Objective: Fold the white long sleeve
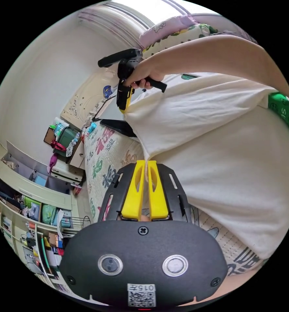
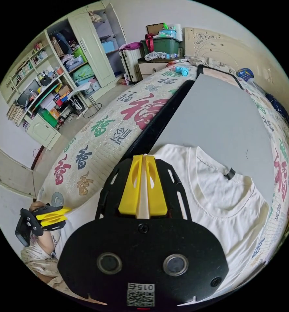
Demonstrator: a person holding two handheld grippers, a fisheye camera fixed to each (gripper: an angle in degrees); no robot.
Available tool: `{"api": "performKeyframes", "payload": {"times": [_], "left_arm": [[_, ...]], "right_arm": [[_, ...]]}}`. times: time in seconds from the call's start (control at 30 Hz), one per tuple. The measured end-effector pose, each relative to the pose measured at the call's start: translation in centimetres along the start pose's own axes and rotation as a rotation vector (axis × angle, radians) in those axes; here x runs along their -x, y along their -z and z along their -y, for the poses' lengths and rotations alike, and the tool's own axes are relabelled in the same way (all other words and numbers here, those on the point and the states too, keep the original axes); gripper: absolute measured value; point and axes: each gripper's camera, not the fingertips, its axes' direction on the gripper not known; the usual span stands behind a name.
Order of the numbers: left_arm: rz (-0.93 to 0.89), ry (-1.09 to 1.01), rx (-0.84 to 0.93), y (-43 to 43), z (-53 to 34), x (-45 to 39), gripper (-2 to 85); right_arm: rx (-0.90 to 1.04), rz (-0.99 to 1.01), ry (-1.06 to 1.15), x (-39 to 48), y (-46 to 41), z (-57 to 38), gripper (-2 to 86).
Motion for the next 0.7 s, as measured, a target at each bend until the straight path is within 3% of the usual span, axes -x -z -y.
{"api": "performKeyframes", "payload": {"times": [0.27, 0.4, 0.5, 0.7], "left_arm": [[-0.095, 0.1, 0.095, -4.3, -3.8, 2.5, 0.9], [-0.097, 0.096, 0.092, -5.1, -5.1, 2.4, 1.5], [-0.137, 0.129, 0.077, -5.4, -6.6, 3.6, 2.8], [-0.136, 0.14, 0.068, -3.6, -9.5, 5.2, 6.7]], "right_arm": [[0.057, -0.181, 0.099, 0.4, -10.0, 0.9, 1.7], [0.103, -0.16, 0.153, -0.9, -9.6, -0.2, 6.2], [0.049, -0.077, 0.231, -2.3, -4.9, -4.6, 7.8], [-0.049, 0.022, 0.307, -6.8, 2.3, -23.7, 8.1]]}}
